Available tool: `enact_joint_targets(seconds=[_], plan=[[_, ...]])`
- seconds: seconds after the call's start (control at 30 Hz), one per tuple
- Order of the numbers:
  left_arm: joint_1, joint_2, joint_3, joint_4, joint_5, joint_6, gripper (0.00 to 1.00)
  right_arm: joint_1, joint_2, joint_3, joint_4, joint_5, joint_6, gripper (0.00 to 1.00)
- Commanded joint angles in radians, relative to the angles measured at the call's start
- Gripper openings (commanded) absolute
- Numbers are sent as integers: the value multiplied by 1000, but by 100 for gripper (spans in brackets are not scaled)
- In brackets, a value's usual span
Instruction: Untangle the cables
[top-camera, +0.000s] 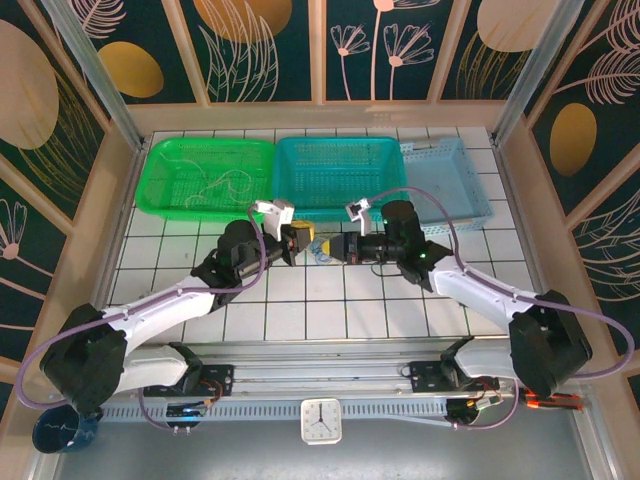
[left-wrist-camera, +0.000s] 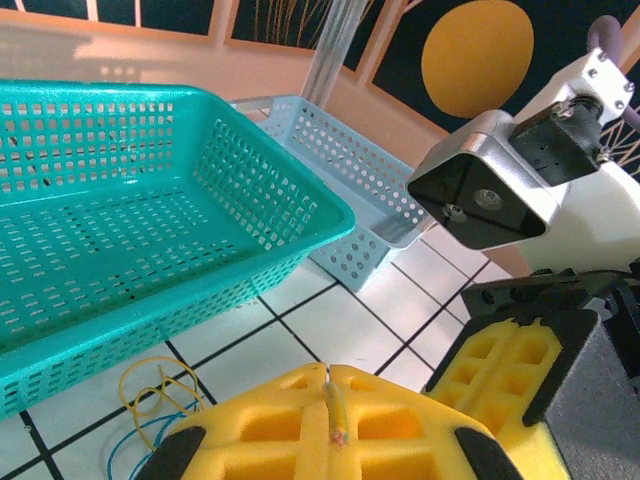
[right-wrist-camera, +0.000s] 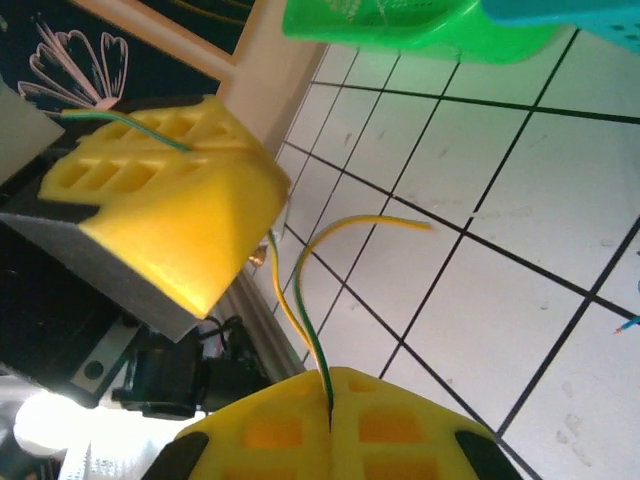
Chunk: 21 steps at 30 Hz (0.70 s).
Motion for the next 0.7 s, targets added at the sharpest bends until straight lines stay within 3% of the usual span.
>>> enact_joint_targets(seconds=[0.0,0.1,0.33,0.53,0.67], plan=[[-5,-7,-29,80,-45,-31,0,-20,-56,-16,37,125,22,0],[-5,-26,-80,136,-113,-95,0,-68,-112,-44,75,253,91,0],[-6,-50,-196,301,-181,-236,0,-73,-300,-146,210,701,252,0],[-5,-50,-210,355,-171,-254,0,-35,-311,-153,308,834,252,0],[-5,-45,-204,365,-165,-250,18,-35,-278,-122,301,847,217,0]])
